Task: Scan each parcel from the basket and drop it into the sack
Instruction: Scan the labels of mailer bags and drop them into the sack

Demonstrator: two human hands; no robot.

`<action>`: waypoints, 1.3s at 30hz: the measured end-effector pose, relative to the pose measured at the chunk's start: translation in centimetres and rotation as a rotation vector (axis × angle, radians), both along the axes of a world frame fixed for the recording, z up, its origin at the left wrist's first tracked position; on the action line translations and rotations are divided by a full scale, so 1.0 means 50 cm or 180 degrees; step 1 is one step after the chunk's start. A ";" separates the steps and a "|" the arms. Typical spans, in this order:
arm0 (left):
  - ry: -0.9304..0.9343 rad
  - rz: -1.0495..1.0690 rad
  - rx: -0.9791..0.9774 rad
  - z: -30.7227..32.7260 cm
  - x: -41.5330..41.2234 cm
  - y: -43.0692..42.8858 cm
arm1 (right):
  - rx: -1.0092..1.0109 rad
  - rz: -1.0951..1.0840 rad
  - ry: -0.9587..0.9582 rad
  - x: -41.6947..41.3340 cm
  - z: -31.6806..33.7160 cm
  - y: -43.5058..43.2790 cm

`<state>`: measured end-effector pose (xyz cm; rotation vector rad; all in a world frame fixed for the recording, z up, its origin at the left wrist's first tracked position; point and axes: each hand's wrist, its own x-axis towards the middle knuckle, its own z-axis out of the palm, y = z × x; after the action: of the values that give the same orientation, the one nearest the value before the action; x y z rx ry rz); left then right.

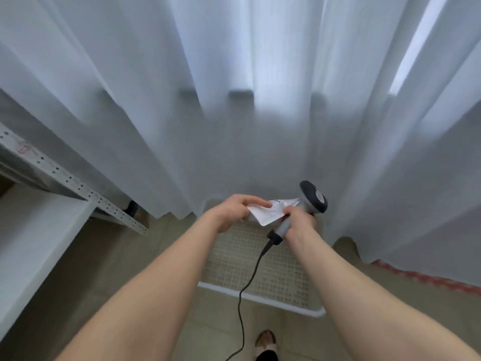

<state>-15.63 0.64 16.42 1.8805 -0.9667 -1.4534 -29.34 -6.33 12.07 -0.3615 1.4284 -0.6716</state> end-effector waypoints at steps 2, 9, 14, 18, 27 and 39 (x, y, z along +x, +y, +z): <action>0.0473 0.0423 -0.0009 0.048 0.009 0.048 | -0.0213 0.0016 -0.0081 -0.020 0.062 0.032; 0.0612 0.1009 0.0536 0.215 -0.085 0.235 | -0.0975 0.0549 -0.0583 -0.119 0.261 0.193; 0.1077 0.1391 -0.0135 0.288 -0.152 0.332 | -0.1275 0.1027 -0.0567 -0.147 0.346 0.291; 0.0700 0.1589 -0.0486 0.336 -0.142 0.408 | -0.1340 0.1110 -0.0396 -0.144 0.371 0.333; 0.0560 0.1488 -0.0458 0.388 -0.084 0.540 | -0.1528 0.1202 0.0000 -0.086 0.445 0.465; 0.0159 0.3141 -0.0794 0.345 0.038 0.629 | -0.1464 0.2215 -0.0379 -0.024 0.497 0.653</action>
<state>-13.72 32.10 33.64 1.7111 -0.0964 -0.7282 -30.55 26.34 36.92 -1.1000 0.9273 -0.4245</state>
